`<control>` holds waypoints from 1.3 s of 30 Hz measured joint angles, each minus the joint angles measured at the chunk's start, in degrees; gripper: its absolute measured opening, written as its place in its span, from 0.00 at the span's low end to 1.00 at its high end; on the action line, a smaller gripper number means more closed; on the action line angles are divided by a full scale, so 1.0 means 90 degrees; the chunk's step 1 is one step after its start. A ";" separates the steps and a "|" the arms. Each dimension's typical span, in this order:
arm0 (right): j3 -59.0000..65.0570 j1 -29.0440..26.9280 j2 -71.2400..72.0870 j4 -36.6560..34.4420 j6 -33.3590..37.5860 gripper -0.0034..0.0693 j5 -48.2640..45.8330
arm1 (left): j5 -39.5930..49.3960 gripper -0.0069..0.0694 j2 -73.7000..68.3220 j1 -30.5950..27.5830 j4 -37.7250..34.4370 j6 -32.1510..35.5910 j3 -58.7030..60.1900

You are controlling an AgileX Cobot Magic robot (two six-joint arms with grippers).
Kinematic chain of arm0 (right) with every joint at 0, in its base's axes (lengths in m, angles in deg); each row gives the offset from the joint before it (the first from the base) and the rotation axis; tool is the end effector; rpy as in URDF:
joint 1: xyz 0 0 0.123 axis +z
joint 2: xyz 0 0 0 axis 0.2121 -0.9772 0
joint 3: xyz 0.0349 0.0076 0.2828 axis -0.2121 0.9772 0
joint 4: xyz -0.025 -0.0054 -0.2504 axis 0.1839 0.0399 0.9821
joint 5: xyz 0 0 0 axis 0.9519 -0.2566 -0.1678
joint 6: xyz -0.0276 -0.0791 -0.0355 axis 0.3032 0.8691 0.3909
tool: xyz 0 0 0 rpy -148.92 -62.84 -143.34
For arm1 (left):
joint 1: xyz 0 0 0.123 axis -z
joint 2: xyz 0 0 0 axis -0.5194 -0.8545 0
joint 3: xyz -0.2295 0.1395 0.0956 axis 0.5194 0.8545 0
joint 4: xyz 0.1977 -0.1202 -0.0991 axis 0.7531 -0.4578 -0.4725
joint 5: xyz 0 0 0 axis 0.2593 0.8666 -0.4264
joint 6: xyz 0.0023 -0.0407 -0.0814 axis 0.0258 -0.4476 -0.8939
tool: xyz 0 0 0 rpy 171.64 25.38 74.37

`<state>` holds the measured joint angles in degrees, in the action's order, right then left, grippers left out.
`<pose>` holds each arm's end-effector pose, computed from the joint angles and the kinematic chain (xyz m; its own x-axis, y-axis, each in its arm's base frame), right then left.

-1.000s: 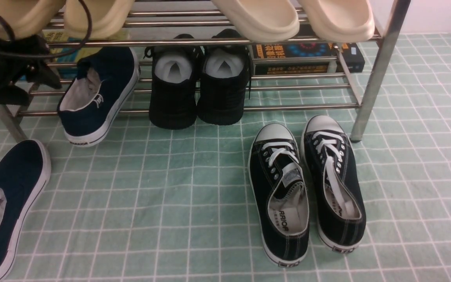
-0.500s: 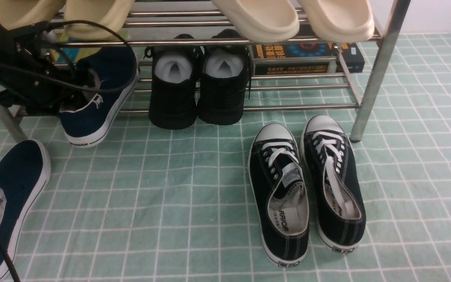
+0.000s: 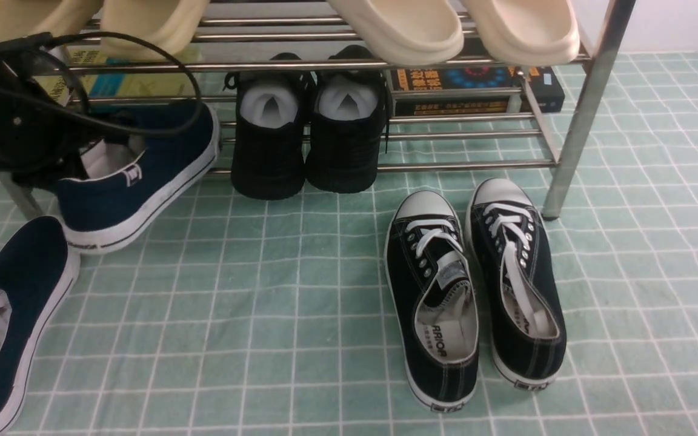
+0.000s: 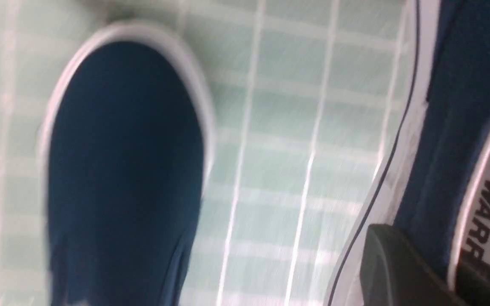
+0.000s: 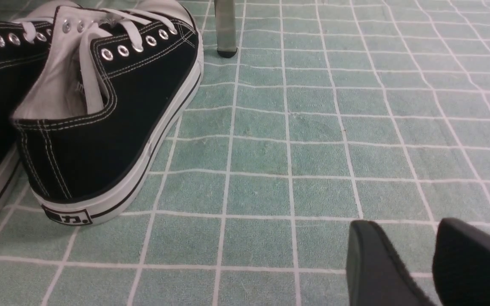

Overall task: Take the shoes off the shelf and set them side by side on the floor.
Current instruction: 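Set the held shoe down on the floor in front of the rack with the left gripper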

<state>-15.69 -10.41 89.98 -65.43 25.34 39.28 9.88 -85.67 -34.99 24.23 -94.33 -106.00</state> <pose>0.0519 0.0032 0.1743 -0.3031 0.0280 -0.9526 -0.0354 0.9985 0.0406 0.3610 0.0169 0.3016 -0.9079 -0.1918 -0.3726 -0.1594 0.9804 -0.1160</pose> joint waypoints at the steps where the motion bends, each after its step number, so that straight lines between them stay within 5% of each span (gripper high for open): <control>1: 0.0000 0.0000 0.0000 0.0000 0.0000 0.37 0.0000 | 0.0136 0.12 0.0174 0.0000 0.0121 -0.0159 0.0109; 22: 0.0000 0.0000 0.0000 0.0000 0.0000 0.37 0.0000 | -0.1710 0.12 0.1682 0.0000 0.0462 -0.1179 0.3258; 39: 0.0000 0.0000 0.0000 0.0000 0.0000 0.37 0.0000 | -0.0699 0.12 0.2689 0.0000 0.0523 -0.1264 0.3391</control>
<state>-15.69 -10.41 89.98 -65.43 25.34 39.28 3.59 -61.46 -34.99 28.93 -105.71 -75.49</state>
